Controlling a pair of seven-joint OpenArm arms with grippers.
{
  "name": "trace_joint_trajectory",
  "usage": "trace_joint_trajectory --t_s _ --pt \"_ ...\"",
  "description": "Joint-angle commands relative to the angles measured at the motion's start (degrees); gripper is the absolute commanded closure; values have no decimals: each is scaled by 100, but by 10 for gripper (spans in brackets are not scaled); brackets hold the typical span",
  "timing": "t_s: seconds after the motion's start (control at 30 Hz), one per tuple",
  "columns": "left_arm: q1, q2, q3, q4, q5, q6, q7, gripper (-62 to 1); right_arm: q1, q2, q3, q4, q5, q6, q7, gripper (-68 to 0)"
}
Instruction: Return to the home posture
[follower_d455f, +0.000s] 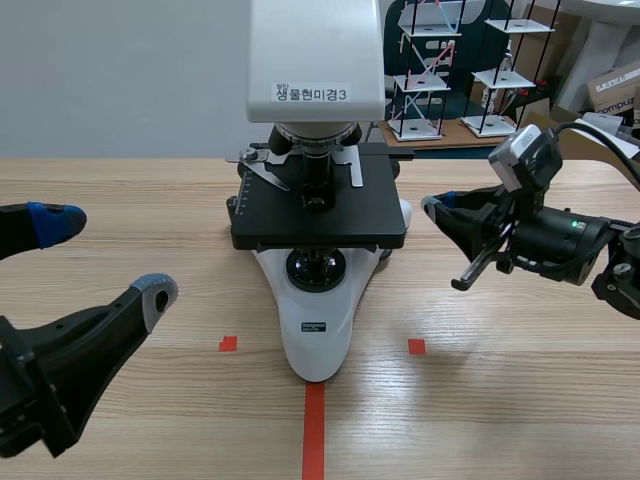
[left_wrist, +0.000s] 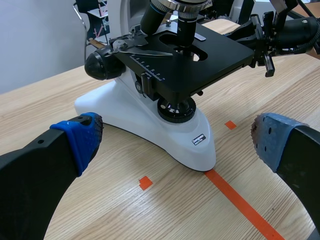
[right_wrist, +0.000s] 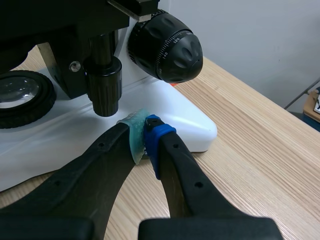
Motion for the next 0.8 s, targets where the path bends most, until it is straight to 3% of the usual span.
trace_joint_trajectory --t_s 0.0,0.77 --pt "31 28 -35 37 -48 -11 -81 -623 81 33 15 105 103 4 68 1" --pt "31 28 -35 35 -46 -11 -79 -623 -20 68 15 131 105 7 59 -14"
